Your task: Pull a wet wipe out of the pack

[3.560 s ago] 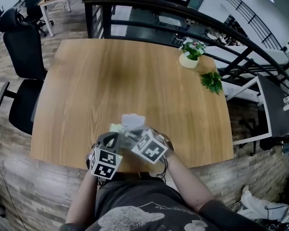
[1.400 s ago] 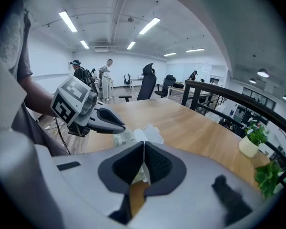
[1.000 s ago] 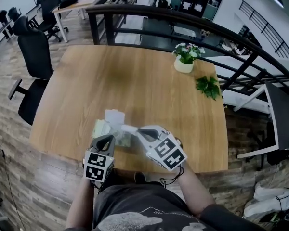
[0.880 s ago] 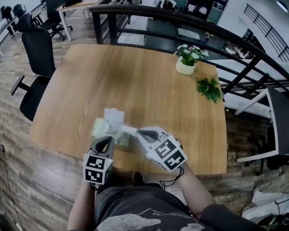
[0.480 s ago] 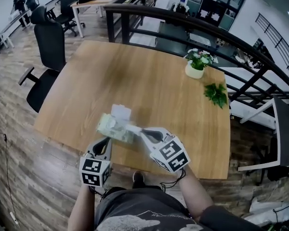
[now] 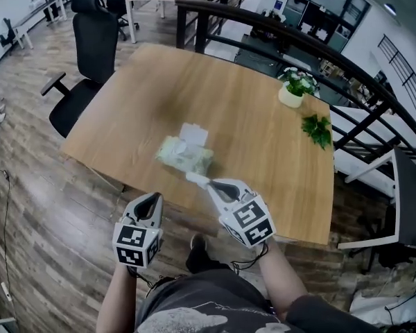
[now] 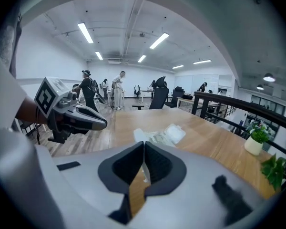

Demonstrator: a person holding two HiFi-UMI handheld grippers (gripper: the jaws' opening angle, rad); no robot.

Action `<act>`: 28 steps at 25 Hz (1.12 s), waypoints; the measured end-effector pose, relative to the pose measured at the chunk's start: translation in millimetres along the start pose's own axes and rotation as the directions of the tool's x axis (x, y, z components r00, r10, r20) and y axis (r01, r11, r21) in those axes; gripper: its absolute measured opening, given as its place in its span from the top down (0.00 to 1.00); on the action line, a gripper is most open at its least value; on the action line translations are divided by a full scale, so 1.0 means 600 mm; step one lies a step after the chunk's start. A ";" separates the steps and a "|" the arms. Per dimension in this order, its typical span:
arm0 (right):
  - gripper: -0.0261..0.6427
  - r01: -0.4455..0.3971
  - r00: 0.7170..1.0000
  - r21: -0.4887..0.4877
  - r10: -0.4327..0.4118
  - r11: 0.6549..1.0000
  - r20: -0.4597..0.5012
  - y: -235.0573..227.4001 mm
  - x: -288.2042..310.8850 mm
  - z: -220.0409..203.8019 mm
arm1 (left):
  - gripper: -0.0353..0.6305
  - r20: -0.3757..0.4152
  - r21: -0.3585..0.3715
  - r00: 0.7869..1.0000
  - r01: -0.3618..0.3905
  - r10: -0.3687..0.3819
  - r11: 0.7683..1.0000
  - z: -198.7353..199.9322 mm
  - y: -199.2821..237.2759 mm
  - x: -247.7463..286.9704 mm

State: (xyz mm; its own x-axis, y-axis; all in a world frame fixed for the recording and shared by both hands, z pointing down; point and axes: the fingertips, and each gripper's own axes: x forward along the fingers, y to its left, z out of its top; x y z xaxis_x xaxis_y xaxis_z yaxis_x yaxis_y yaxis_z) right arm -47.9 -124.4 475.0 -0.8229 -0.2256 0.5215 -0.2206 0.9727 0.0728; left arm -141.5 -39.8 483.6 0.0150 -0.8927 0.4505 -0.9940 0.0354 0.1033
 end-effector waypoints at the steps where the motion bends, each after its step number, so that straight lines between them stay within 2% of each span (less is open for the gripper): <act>1: 0.92 0.007 1.000 -0.010 -0.006 1.000 0.008 0.018 -0.006 0.004 | 0.92 0.006 -0.004 1.000 -0.012 0.012 1.000 -0.008 0.001 -0.024; 8: 0.92 0.044 0.998 -0.041 -0.042 0.998 0.046 0.141 -0.063 0.011 | 0.92 0.032 -0.020 0.997 -0.070 0.071 0.997 -0.067 0.008 -0.167; 16: 0.92 0.074 0.997 -0.077 -0.071 0.994 0.040 0.233 -0.140 -0.008 | 0.92 0.063 -0.016 0.997 -0.048 0.049 0.999 -0.102 -0.040 -0.254; 23: 0.92 0.126 0.992 -0.062 -0.124 0.990 0.037 0.253 -0.183 -0.025 | 0.92 0.072 -0.029 0.997 -0.024 0.026 0.999 -0.122 -0.072 -0.283; 28: 0.92 0.120 0.992 -0.065 -0.117 0.991 0.045 0.235 -0.197 -0.030 | 0.92 0.073 -0.032 0.996 -0.044 0.047 0.999 -0.120 -0.094 -0.277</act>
State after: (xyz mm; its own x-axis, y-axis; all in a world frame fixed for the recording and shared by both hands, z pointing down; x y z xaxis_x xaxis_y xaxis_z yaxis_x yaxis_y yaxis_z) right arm 27.7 40.2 438.7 -0.8143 -0.3403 0.4702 -0.2832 0.9401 0.1899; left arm -80.3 138.9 466.6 -0.0392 -0.9206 0.3886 -0.9898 0.0892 0.1114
